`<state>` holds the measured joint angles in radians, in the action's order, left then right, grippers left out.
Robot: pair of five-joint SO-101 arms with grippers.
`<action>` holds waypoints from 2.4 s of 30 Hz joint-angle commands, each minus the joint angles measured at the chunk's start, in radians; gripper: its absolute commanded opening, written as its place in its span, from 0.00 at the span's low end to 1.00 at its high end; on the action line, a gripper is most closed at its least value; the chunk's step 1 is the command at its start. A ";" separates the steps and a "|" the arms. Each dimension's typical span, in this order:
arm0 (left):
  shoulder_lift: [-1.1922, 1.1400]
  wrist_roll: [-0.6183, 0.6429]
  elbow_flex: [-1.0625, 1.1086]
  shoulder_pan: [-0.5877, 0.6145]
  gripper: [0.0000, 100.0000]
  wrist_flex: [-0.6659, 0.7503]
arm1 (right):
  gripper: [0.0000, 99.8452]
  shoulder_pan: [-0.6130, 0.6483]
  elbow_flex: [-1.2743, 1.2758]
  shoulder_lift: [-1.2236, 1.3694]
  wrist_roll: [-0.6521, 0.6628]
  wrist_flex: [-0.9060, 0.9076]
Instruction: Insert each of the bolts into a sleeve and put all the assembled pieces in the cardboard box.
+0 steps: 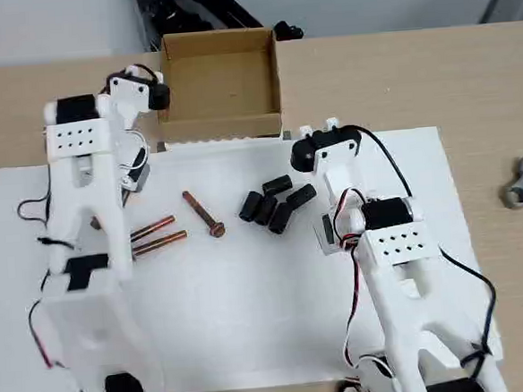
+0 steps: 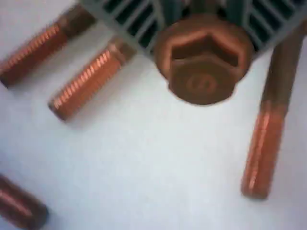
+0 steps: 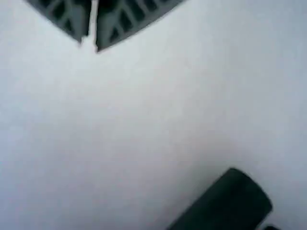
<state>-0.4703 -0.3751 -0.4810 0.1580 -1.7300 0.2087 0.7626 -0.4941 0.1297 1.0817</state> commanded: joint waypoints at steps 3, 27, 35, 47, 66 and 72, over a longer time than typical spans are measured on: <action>0.256 -0.005 0.088 0.005 0.01 -0.023 | 0.00 -0.007 -0.043 -0.004 -0.003 0.002; 1.048 0.155 0.483 0.157 0.01 0.023 | 0.00 0.073 -0.707 0.504 -0.264 0.289; 1.066 0.164 0.581 0.172 0.01 0.026 | 0.04 0.002 -1.049 0.754 -0.480 0.455; 1.079 0.183 0.653 0.172 0.01 0.028 | 0.06 0.061 -1.186 0.914 -0.615 0.516; 1.074 0.183 0.656 0.172 0.01 0.028 | 0.06 0.127 -1.186 0.951 -0.890 0.504; 1.074 0.183 0.656 0.172 0.01 0.026 | 0.06 0.127 -1.186 1.046 -0.945 0.506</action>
<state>0.5808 -0.1987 0.1803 0.3253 -1.7254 0.3330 -0.3805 0.5386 -0.7986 1.5881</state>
